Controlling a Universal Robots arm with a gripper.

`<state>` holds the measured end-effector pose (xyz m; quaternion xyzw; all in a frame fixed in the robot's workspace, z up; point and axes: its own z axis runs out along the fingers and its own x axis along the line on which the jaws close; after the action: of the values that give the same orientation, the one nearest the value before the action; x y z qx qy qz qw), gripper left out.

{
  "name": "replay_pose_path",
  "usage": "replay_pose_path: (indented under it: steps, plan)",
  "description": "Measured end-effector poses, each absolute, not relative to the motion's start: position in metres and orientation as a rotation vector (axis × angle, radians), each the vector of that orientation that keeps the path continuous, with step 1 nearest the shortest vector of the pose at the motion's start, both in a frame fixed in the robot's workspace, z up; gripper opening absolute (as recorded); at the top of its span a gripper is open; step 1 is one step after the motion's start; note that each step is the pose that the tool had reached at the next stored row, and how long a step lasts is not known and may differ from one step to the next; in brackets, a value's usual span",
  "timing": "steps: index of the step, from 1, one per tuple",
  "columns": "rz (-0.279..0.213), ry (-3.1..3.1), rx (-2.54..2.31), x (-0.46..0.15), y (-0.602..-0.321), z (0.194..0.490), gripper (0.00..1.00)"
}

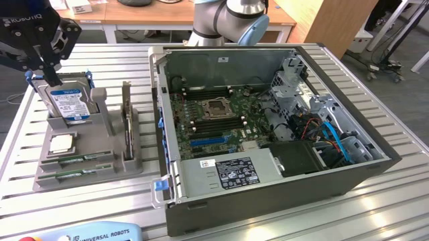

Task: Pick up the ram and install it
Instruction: 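Pick up the ram and move it above insertion slot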

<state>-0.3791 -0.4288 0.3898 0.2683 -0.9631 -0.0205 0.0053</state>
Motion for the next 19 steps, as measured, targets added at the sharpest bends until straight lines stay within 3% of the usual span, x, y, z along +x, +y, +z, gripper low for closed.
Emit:
replay_pose_path:
  steps: [19]
  plan:
    - [-0.060,-2.829,1.324,-0.3791,-0.4289,0.3885,0.10]
